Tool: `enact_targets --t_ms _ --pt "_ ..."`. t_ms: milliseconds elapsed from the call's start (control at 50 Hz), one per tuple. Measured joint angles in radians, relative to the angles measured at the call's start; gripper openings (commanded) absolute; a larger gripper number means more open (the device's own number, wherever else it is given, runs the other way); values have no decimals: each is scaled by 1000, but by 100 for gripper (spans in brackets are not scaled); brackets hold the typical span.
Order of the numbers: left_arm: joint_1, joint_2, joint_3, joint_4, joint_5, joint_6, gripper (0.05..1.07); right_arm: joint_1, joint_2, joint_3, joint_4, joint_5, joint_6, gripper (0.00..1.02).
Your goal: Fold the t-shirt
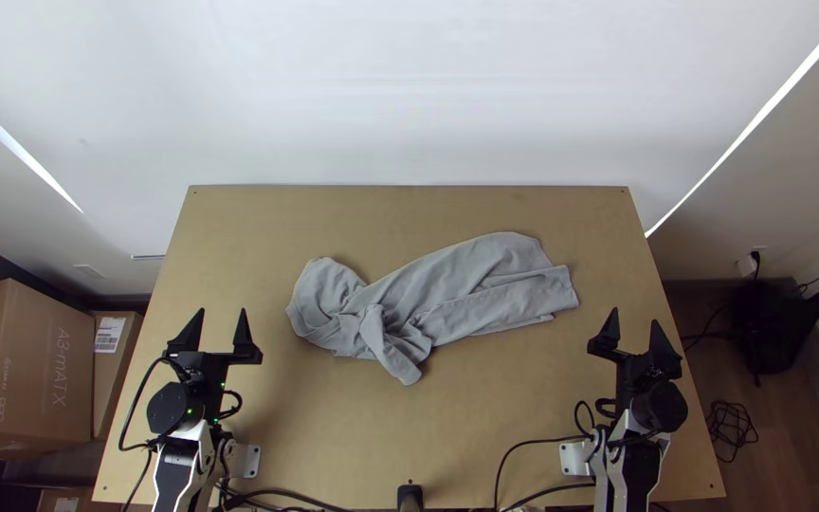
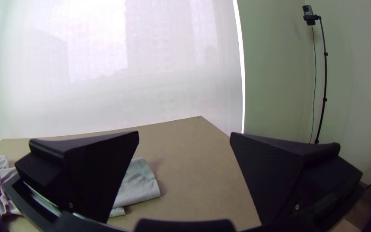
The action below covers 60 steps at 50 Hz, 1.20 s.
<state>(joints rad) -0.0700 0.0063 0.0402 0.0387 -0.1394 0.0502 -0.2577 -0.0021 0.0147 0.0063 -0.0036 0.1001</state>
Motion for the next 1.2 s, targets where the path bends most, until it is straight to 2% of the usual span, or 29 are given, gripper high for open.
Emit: enact_targets --t_ms 180,320,460,840,1020,1200 --pt "0 0 0 0 0 -4 103 2 0 0 0 0 11 98" --pt "-1 0 0 -3 14 -80 103 2 0 0 0 0 19 98" --pt "8 0 0 -5 24 -103 103 2 0 0 -1 8 19 98" --pt "79 0 1 -9 26 -106 103 2 0 0 0 14 19 98" --pt "84 0 23 -63 26 -89 103 2 0 11 -18 15 18 98" --pt "100 0 59 -84 22 -43 103 23 0 41 -23 15 -18 98"
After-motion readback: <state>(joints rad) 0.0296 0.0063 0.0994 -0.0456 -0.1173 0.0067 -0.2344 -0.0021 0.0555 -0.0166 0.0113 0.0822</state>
